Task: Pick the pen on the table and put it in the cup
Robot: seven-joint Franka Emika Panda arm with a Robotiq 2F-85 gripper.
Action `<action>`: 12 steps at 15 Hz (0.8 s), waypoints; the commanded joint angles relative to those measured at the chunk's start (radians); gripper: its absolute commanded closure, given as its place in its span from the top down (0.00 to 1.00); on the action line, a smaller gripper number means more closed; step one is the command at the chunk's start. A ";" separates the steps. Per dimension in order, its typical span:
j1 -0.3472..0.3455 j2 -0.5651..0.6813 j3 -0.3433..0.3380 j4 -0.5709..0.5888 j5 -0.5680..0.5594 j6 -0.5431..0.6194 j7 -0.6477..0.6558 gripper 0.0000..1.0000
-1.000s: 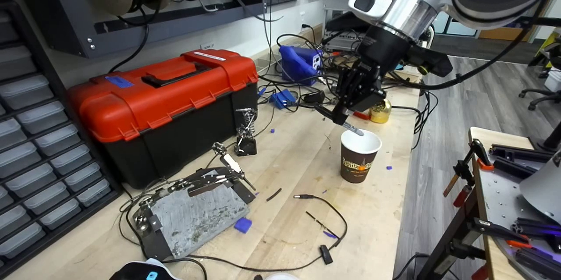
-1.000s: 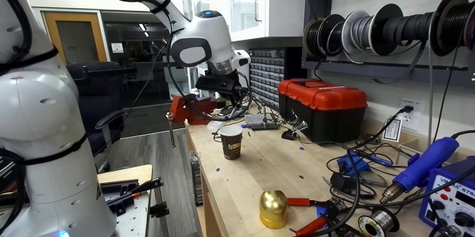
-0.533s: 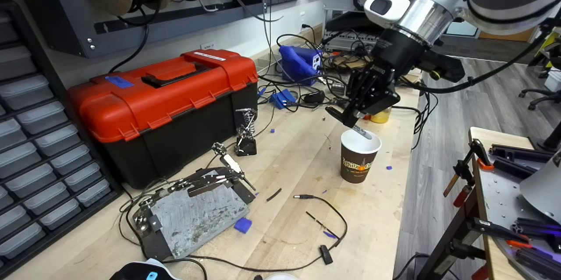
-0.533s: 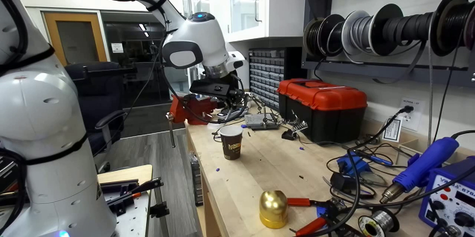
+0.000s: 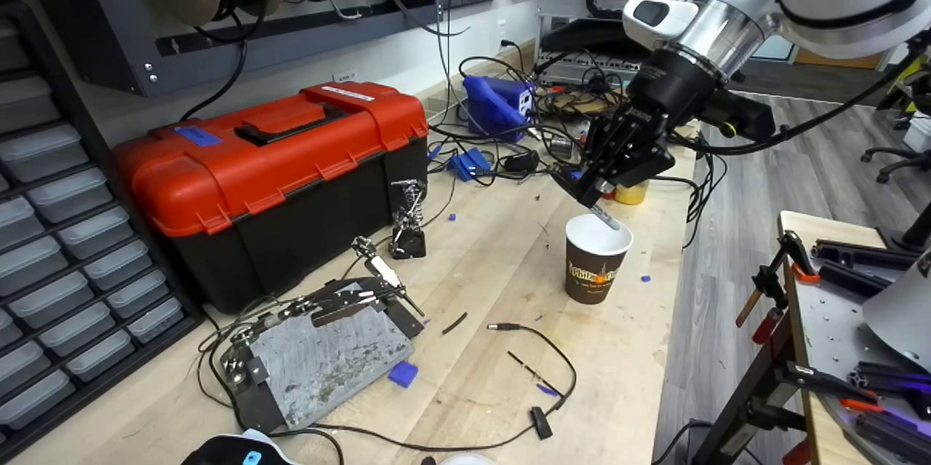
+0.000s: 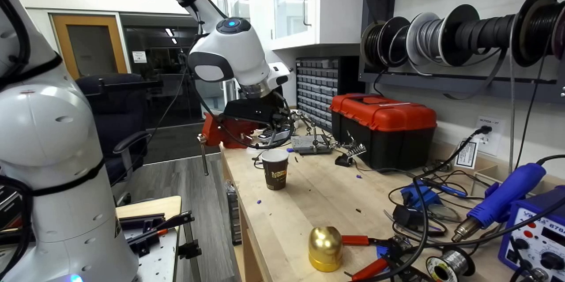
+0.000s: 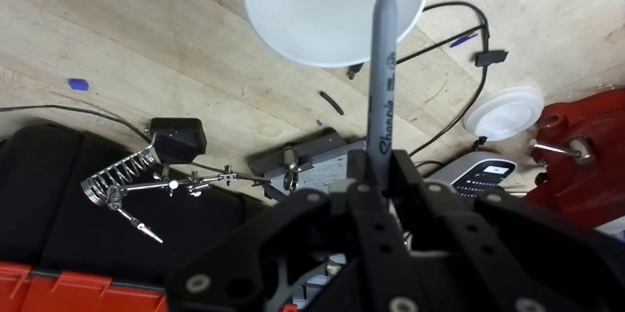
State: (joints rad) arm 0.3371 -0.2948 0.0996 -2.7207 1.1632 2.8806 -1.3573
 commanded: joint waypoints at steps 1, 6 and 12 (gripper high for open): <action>0.024 -0.035 -0.040 -0.019 0.126 0.018 -0.159 0.04; 0.013 -0.006 -0.066 0.007 0.269 -0.008 -0.332 0.04; 0.003 0.028 -0.080 0.036 0.448 -0.046 -0.499 0.04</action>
State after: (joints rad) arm 0.3371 -0.2822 0.0431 -2.7090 1.5167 2.8696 -1.7491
